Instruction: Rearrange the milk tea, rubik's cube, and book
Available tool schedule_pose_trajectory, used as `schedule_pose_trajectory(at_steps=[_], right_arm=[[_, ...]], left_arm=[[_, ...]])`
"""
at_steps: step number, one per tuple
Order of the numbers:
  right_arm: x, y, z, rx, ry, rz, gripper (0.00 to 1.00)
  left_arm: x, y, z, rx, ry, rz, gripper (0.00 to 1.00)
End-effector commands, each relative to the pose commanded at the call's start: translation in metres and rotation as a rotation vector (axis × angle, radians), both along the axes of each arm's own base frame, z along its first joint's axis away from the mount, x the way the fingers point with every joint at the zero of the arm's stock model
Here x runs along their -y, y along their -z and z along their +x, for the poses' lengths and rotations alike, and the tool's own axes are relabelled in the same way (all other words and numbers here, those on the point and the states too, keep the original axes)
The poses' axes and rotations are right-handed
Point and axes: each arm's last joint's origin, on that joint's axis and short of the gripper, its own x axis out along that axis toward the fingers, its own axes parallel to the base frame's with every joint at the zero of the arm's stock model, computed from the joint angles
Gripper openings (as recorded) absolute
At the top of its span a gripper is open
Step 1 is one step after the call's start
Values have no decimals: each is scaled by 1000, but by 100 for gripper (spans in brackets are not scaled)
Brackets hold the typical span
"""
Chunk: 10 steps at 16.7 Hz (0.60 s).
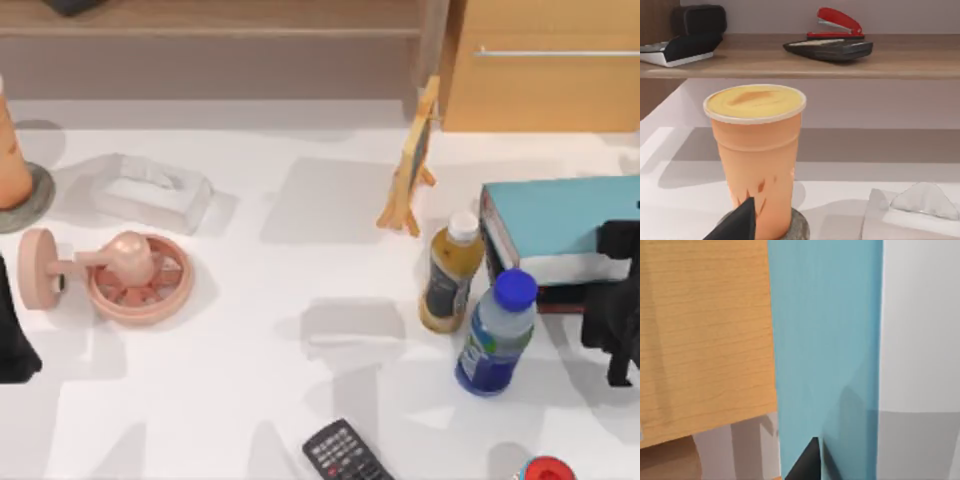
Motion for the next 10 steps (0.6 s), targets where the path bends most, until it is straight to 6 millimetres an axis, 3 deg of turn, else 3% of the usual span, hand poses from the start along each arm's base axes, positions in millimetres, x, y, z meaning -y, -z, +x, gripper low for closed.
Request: schedule_pose_trajectory(at_steps=[10], right_arm=[[1, 6, 2, -23, -3, -13, 0]], left_arm=[[0, 0, 0, 0, 0, 0, 100]])
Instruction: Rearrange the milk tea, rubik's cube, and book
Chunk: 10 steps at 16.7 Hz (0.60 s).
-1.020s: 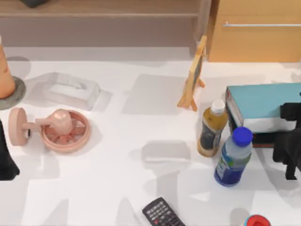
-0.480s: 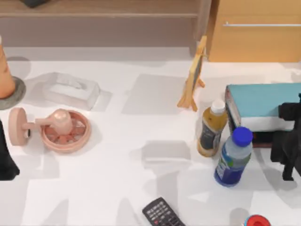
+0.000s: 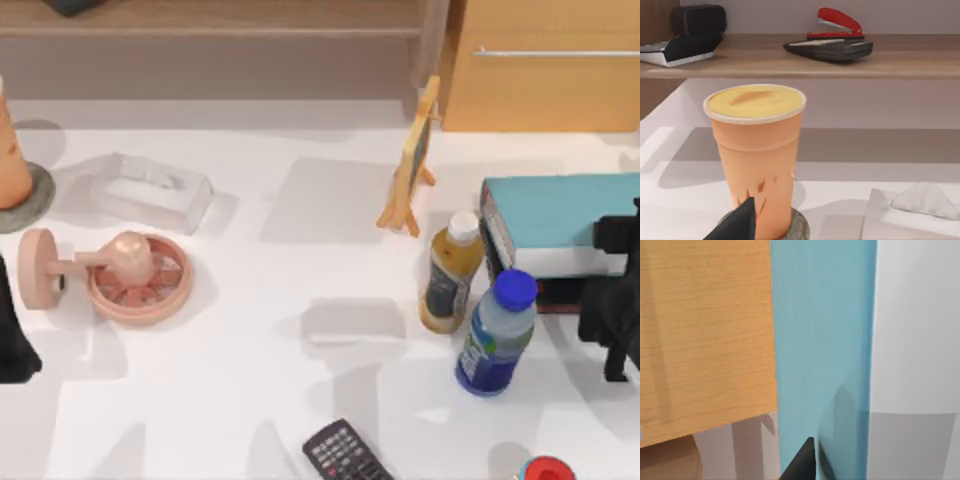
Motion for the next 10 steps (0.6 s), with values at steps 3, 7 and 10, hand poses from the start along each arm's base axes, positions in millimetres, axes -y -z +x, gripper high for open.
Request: schedule_pose_trajectory(at_steps=[3, 7, 10], right_arm=[[0, 0, 0, 0, 0, 0, 15], [0, 0, 0, 0, 0, 0, 45], [0, 0, 0, 0, 0, 0, 68]], left_arm=[[0, 0, 0, 0, 0, 0, 100], [0, 0, 0, 0, 0, 0, 100], [0, 0, 0, 0, 0, 0, 100]])
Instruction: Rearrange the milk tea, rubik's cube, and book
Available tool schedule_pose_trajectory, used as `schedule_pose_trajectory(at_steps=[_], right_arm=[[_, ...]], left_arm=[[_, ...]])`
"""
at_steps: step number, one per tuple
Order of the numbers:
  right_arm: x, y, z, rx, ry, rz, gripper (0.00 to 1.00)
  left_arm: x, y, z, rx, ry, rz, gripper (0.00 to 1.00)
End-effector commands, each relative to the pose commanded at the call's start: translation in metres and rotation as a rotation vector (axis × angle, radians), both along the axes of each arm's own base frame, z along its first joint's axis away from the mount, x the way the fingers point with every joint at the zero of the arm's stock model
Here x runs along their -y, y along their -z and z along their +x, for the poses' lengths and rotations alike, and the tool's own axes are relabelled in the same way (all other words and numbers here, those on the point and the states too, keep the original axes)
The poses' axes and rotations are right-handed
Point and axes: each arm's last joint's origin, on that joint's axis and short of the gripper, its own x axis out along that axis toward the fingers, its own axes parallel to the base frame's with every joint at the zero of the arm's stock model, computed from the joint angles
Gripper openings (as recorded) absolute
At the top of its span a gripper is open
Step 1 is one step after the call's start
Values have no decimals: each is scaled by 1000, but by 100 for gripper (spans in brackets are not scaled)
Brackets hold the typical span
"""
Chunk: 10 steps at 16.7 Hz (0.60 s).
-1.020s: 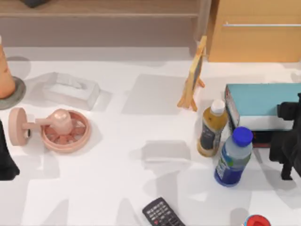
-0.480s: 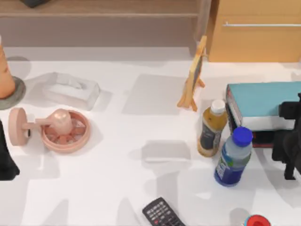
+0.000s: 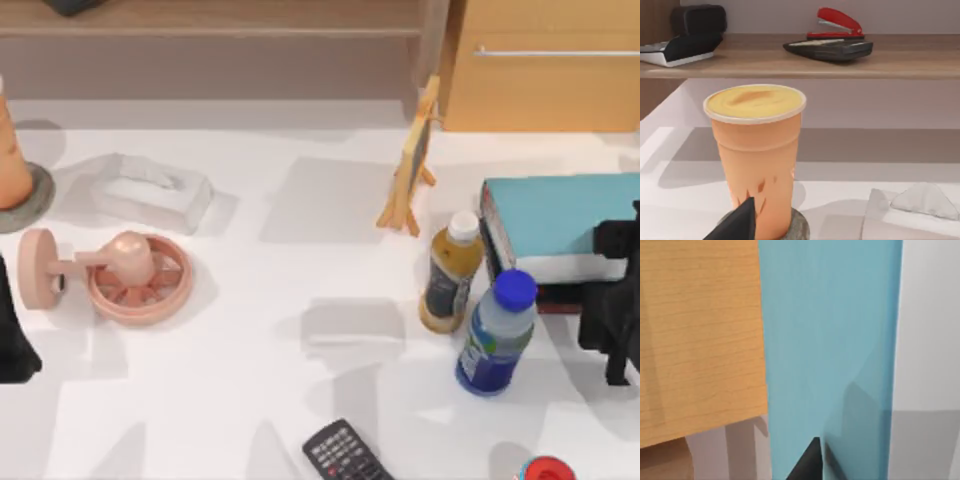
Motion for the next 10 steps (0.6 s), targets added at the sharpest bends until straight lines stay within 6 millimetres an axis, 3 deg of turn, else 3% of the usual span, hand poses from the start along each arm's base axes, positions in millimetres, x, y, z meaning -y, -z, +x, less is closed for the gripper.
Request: schedule_pose_trajectory(at_steps=[4, 10], right_arm=[[0, 0, 0, 0, 0, 0, 98], [0, 0, 0, 0, 0, 0, 100]], left_arm=[[0, 0, 0, 0, 0, 0, 100], [0, 0, 0, 0, 0, 0, 100]])
